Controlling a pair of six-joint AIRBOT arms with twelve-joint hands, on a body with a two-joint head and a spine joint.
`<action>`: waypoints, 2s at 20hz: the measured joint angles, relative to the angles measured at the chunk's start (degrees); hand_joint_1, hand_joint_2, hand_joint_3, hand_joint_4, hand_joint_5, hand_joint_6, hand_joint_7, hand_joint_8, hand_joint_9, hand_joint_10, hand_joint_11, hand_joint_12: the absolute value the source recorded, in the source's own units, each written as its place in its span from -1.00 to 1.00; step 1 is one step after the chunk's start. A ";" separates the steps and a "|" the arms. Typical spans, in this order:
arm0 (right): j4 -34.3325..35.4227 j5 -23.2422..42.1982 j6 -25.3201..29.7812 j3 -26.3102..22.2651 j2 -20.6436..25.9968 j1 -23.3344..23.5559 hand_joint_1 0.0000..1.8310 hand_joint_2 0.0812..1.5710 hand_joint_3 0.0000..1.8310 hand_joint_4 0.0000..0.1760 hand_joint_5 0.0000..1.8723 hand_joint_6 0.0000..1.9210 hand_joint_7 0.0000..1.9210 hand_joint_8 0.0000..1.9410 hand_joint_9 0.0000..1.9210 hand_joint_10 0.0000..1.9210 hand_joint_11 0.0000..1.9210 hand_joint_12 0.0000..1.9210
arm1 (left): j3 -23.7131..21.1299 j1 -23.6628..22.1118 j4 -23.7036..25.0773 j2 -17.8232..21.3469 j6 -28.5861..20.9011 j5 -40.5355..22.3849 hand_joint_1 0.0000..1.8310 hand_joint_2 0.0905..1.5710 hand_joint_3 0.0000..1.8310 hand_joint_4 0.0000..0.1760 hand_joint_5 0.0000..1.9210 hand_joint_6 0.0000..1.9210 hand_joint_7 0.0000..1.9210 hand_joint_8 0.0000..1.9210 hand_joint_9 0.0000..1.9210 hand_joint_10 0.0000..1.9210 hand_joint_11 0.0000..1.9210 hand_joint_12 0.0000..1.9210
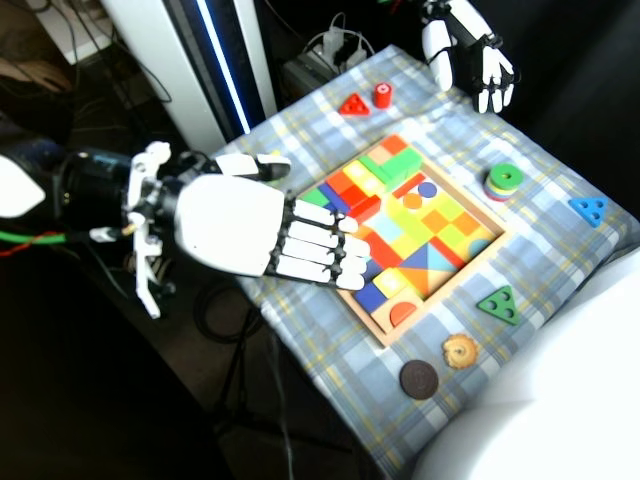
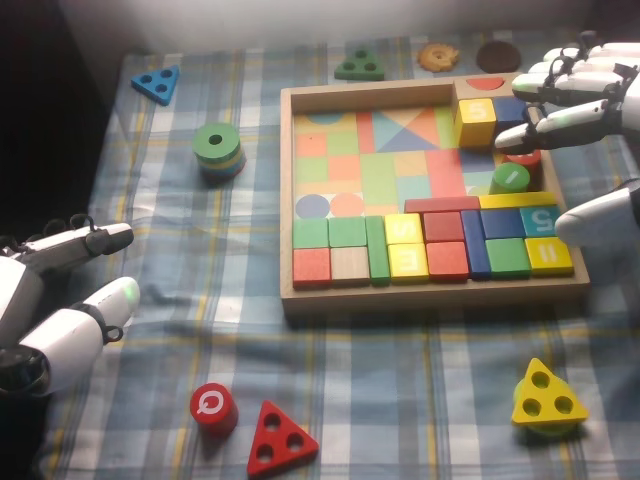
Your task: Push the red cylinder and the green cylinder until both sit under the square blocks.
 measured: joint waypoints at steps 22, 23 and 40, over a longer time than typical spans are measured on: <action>0.50 -0.98 -0.26 0.59 -1.44 -2.47 -1.00 0.08 -1.00 1.00 -0.68 -1.00 -1.00 -1.00 -1.00 -1.00 -1.00 -1.00 | -0.07 0.00 -0.04 0.00 0.00 0.09 -0.36 0.62 -1.00 -0.02 -0.33 -1.00 -0.51 -1.00 -0.55 -1.00 -1.00 -0.26; 0.50 -0.98 -0.24 0.59 -1.44 -2.47 -1.00 0.08 -1.00 1.00 -0.68 -1.00 -1.00 -1.00 -1.00 -1.00 -1.00 -1.00 | -0.07 0.00 -0.04 0.00 0.00 0.09 -0.36 0.62 -1.00 -0.02 -0.33 -1.00 -0.51 -1.00 -0.55 -1.00 -1.00 -0.26; 1.60 0.44 -0.26 0.59 -1.16 -2.47 -1.00 0.12 -0.99 1.00 -0.69 -1.00 -1.00 -1.00 -1.00 -1.00 -1.00 -1.00 | -0.04 0.00 -0.48 0.00 0.00 0.22 -0.41 0.62 -1.00 0.09 -0.33 -1.00 -0.51 -1.00 -0.56 -1.00 -1.00 -0.26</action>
